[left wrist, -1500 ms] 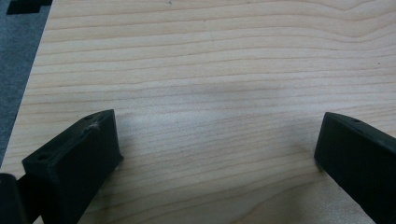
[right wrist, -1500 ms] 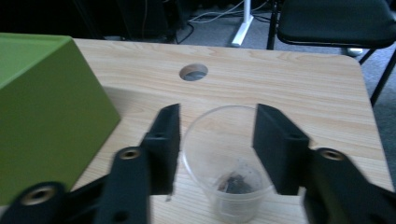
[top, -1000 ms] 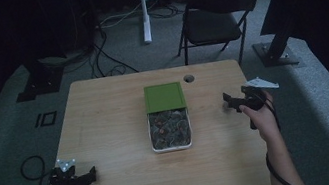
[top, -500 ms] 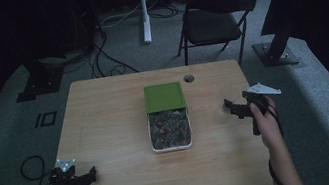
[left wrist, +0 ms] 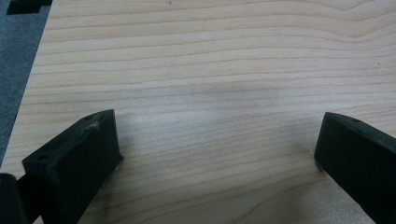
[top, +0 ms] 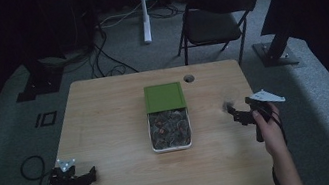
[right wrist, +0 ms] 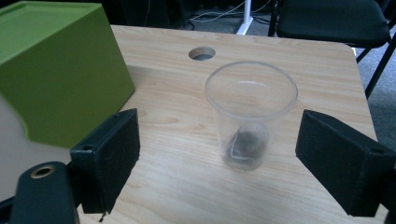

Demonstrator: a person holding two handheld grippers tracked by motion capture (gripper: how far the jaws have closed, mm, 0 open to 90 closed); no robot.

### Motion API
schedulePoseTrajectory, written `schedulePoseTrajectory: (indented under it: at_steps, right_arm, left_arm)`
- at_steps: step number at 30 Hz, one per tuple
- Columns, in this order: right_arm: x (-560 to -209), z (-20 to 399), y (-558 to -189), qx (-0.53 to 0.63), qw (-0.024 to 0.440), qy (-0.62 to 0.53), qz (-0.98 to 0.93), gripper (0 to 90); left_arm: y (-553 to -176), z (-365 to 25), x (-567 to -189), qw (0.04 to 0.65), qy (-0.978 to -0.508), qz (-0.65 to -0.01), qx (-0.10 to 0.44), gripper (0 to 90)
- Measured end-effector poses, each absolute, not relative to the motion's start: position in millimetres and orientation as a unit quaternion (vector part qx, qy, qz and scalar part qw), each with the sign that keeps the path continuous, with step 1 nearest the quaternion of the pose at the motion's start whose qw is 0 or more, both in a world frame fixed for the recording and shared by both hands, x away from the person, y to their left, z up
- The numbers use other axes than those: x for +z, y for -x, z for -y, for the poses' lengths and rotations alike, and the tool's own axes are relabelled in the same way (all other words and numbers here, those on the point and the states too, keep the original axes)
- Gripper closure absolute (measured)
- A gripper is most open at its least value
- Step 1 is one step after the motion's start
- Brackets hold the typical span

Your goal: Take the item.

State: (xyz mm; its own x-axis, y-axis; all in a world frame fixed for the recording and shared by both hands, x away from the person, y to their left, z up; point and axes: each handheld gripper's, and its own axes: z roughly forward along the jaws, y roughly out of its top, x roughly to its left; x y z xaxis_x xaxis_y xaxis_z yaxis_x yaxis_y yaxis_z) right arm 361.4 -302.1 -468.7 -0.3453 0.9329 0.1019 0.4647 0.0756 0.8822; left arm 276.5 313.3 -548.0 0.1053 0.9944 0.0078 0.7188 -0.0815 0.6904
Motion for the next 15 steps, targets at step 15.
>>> schedulePoseTrajectory:
  at_steps: [15]
  right_arm:
    - [-494,309,-336,0.441,0.247,-0.511,-0.695,14.0]
  left_arm:
    - [-276,-313,-548,0.274,-0.691,-0.620,0.251,0.5]
